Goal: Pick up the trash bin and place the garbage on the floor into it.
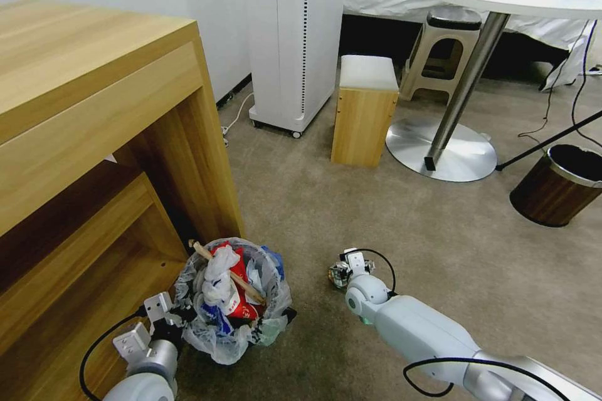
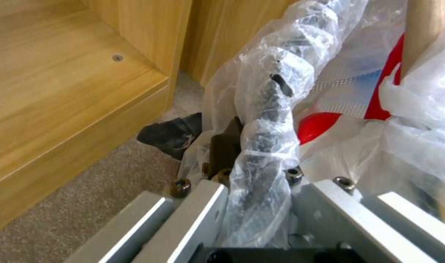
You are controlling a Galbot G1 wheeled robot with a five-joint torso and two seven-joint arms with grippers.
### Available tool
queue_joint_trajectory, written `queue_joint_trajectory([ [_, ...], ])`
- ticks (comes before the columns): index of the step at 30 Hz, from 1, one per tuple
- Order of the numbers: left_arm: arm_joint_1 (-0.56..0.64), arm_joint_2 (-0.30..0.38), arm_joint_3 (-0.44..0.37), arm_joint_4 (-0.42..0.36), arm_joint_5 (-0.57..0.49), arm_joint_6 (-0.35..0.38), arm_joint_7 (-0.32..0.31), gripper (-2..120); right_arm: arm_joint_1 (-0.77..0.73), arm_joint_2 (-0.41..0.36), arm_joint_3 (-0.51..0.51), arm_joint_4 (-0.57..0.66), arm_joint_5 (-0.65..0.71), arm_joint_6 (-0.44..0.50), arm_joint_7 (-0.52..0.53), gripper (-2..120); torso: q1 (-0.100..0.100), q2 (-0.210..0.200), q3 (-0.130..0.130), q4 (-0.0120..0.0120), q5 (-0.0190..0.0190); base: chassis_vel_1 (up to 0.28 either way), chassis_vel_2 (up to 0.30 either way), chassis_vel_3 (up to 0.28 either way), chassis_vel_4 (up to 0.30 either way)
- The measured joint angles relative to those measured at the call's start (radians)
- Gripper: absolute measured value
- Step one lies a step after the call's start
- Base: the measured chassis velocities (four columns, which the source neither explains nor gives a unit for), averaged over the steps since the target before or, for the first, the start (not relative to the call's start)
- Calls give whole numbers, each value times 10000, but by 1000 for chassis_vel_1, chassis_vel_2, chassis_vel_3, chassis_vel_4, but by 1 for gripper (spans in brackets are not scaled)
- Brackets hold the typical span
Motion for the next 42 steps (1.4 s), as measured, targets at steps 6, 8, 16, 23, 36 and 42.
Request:
queue_joint_trajectory([
  [6,-7,5,33,-17,-6,-2,37,0,64,407,-273,-389,-273,39,-67,93,0,0,0,2,0,0,0,0,0],
  [8,-12,26,17,-19,-12,-6,37,0,55,413,-290,-421,-329,40,-68,93,0,1,0,2,0,0,0,0,0],
  [16,-99,44,78,77,-40,-18,38,0,-134,313,-209,-727,-650,207,-104,88,0,0,0,0,1,0,0,0,0],
  [23,-120,45,142,141,-26,-22,42,0,-124,354,-165,-957,-824,386,-169,74,0,0,-1,1,0,0,0,0,0],
  [36,-127,-13,223,148,14,-41,72,0,-295,291,-145,-877,-1193,660,-141,59,-1,1,-2,2,1,0,0,0,0],
  [42,-103,-68,224,158,85,-71,97,0,-543,-120,-17,-434,-1204,847,-150,59,-1,0,0,2,3,0,0,0,0],
])
